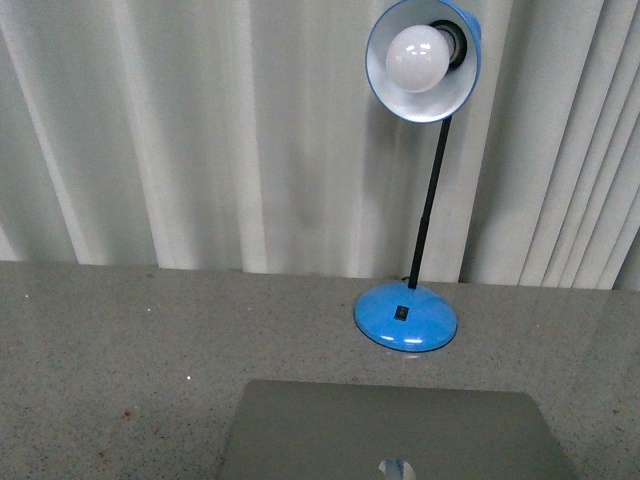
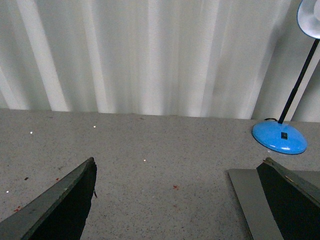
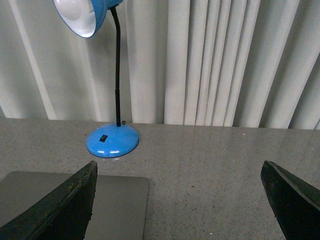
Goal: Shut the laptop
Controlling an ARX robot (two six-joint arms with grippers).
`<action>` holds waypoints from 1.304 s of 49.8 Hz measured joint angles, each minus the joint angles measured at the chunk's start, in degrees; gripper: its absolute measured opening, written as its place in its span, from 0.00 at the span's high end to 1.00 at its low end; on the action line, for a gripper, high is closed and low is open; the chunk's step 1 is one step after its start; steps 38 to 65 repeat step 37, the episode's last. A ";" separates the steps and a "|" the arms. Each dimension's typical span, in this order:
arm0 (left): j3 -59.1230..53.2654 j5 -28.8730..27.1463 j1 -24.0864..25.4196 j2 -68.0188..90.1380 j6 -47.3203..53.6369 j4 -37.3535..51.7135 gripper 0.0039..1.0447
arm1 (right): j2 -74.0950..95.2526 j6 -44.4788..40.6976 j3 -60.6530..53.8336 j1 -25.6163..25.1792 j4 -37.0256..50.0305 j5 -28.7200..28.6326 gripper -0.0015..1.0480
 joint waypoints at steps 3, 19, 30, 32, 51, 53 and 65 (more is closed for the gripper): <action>0.00 0.02 0.00 0.00 0.00 0.00 0.06 | 0.00 -0.02 0.00 0.00 0.00 0.00 0.07; 0.00 0.00 0.00 0.00 0.00 0.00 0.06 | 0.00 -0.02 0.00 0.00 0.00 0.00 0.07; 0.00 0.02 0.00 0.00 0.00 0.00 0.06 | 0.00 0.00 0.00 0.00 0.00 0.00 0.07; 0.00 0.00 0.00 0.00 0.00 0.00 0.06 | 0.00 0.00 0.00 0.00 0.00 0.00 0.07; 0.00 0.00 0.00 0.00 0.00 0.00 0.06 | 0.00 0.00 0.00 0.00 0.00 0.00 0.07; 0.00 0.00 0.00 0.00 0.00 0.00 0.06 | 0.00 0.00 0.00 0.00 0.00 0.00 0.07; 0.00 0.00 0.00 0.00 0.00 0.00 0.06 | 0.00 0.00 0.00 0.00 0.00 0.00 0.07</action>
